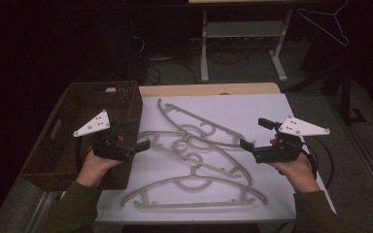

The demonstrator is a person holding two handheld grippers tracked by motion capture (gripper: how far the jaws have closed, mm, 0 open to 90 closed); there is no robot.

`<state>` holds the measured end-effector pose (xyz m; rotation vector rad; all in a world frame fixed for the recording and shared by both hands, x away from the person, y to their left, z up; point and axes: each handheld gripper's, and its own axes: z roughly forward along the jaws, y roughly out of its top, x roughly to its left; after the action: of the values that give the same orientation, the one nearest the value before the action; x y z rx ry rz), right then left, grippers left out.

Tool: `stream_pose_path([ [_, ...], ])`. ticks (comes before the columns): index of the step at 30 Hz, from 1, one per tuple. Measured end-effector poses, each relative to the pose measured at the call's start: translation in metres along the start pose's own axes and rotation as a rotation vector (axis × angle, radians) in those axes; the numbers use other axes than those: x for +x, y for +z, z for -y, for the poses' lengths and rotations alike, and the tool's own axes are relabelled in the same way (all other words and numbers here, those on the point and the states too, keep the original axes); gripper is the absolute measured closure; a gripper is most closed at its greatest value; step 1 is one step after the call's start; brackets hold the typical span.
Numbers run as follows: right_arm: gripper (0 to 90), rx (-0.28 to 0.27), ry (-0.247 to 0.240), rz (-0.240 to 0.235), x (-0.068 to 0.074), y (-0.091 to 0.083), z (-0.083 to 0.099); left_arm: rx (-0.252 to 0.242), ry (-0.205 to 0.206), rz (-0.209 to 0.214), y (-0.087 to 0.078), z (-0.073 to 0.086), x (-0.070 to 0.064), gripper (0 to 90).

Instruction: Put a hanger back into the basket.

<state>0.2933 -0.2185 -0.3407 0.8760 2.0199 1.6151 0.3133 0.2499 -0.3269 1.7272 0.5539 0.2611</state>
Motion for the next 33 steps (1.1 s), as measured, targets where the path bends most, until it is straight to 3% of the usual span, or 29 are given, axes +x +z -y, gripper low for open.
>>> stream_pose_path([
  [8,5.3,0.048,-0.021,-0.012,0.001,0.005,0.0,0.024,0.003,0.015,0.008,-0.002,-0.009,3.8],
  [13,14.4,0.136,-0.034,-0.035,0.001,0.019,0.0,0.035,0.0,0.024,0.015,-0.003,-0.016,3.8],
  [16,17.3,0.194,-0.026,-0.07,-0.002,0.033,0.001,0.042,0.004,0.031,0.018,-0.003,-0.02,4.1],
  [18,27.0,0.255,-0.026,-0.105,-0.007,0.049,0.004,0.051,0.004,0.036,0.02,-0.002,-0.023,4.3],
  [20,29.1,0.269,-0.02,-0.113,-0.009,0.055,0.005,0.059,0.004,0.04,0.023,-0.001,-0.025,4.3],
  [25,40.4,0.363,-0.012,-0.147,-0.021,0.088,0.013,0.075,-0.008,0.054,0.031,0.005,-0.028,4.6],
  [33,52.2,0.487,-0.016,-0.181,-0.03,0.126,0.023,0.094,-0.014,0.061,0.036,0.011,-0.03,4.9],
])
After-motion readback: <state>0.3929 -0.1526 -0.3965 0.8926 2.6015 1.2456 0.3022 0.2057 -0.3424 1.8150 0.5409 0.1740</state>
